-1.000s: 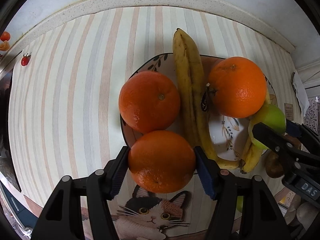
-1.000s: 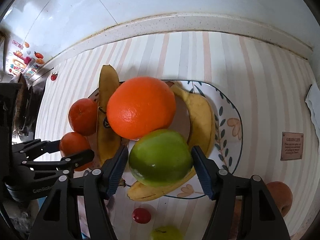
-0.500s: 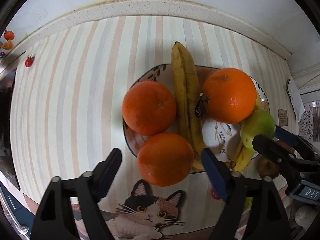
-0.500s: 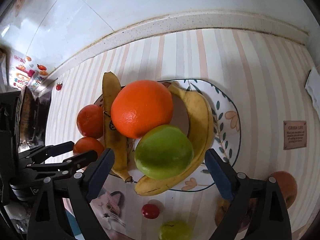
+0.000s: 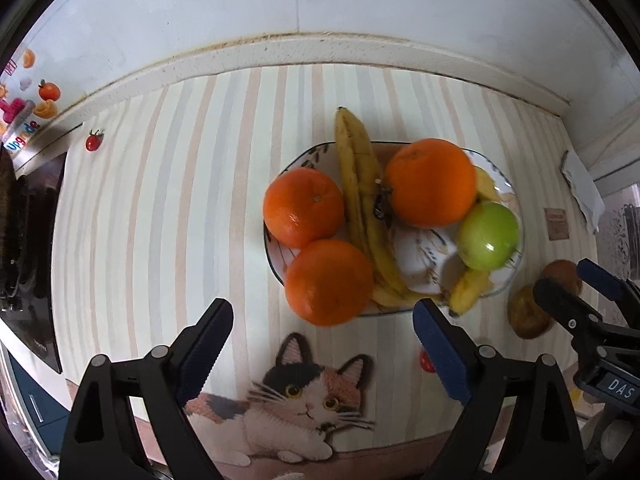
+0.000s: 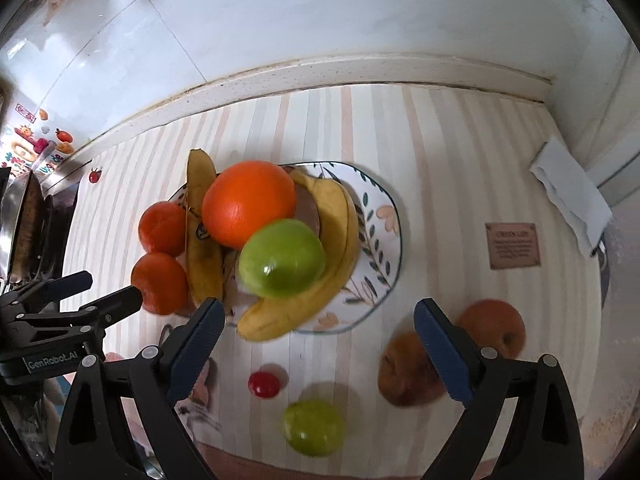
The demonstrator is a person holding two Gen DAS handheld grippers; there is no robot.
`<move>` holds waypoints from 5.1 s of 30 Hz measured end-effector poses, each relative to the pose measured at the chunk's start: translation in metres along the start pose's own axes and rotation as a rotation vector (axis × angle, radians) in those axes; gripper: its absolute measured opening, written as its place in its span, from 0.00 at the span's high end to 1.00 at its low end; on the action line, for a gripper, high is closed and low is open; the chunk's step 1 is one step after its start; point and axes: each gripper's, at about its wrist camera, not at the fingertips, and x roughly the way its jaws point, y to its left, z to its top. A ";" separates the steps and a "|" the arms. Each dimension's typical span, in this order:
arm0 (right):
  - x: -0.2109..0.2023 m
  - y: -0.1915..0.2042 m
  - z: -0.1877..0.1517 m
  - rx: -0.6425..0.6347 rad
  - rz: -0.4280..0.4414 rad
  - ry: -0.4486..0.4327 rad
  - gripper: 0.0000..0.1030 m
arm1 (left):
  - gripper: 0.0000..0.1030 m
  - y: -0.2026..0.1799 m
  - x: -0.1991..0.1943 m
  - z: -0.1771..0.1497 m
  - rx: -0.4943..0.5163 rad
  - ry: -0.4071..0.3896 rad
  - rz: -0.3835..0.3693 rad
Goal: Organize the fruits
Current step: 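Grasp the second green apple with the left tool while the right tool grasps a red apple, then carry the green apple with the left tool while the right tool carries the red apple toward the plate, then place the green apple on the plate with the left tool while the right tool places the red apple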
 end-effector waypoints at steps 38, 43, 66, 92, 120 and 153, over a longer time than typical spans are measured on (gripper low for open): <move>-0.127 -0.025 -0.053 0.073 0.124 -0.105 0.05 | 0.10 -0.045 -0.093 -0.064 0.036 -0.101 -0.001; -0.102 -0.074 -0.057 0.158 0.089 -0.078 0.21 | 0.10 -0.075 -0.058 -0.065 0.078 -0.048 -0.045; 0.054 -0.181 -0.025 0.340 0.104 0.114 0.30 | 0.47 -0.155 0.087 -0.081 0.099 0.209 -0.080; 0.042 -0.141 -0.108 0.223 0.011 0.180 0.36 | 0.47 -0.088 0.076 -0.087 0.069 0.227 -0.076; -0.037 -0.098 -0.039 0.186 0.247 0.004 0.36 | 0.47 -0.078 -0.034 -0.020 0.082 -0.024 -0.182; 0.088 -0.061 0.101 0.099 0.137 0.077 0.31 | 0.45 -0.045 0.055 0.059 -0.058 0.138 -0.132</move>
